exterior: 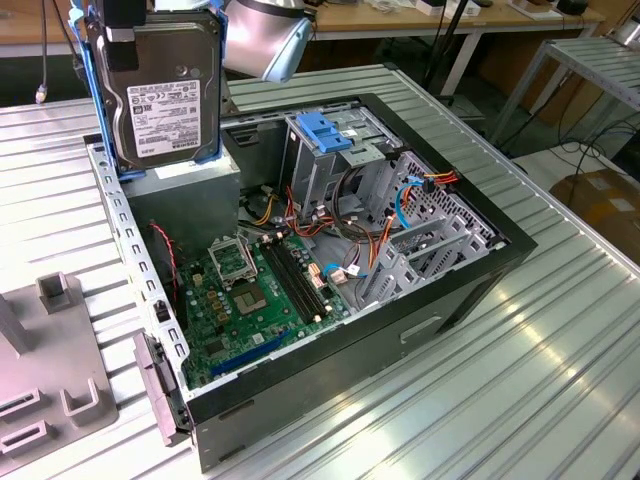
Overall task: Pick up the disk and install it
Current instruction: 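Pick up the disk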
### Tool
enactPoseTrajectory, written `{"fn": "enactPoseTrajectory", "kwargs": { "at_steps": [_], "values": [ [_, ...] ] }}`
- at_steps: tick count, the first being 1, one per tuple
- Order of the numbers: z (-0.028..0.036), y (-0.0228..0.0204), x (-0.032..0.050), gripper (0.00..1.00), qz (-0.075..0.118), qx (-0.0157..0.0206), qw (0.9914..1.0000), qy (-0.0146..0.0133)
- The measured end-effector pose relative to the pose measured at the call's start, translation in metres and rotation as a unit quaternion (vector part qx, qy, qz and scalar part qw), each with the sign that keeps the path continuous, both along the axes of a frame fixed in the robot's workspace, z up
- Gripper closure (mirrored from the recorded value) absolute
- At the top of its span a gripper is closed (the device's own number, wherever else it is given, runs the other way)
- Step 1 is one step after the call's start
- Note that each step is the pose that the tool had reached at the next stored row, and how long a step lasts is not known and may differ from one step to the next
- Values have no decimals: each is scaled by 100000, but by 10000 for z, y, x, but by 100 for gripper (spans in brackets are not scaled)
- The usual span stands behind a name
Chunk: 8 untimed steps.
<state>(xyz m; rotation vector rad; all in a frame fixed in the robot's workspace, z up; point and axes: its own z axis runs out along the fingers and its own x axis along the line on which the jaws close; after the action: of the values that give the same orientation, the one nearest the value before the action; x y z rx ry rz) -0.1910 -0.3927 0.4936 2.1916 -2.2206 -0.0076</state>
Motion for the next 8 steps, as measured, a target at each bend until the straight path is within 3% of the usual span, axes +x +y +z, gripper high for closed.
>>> {"fn": "enactPoseTrajectory", "kwargs": {
  "at_steps": [8],
  "values": [
    [-6,-109,61,63,0,-1,100000,0]
  ]
}}
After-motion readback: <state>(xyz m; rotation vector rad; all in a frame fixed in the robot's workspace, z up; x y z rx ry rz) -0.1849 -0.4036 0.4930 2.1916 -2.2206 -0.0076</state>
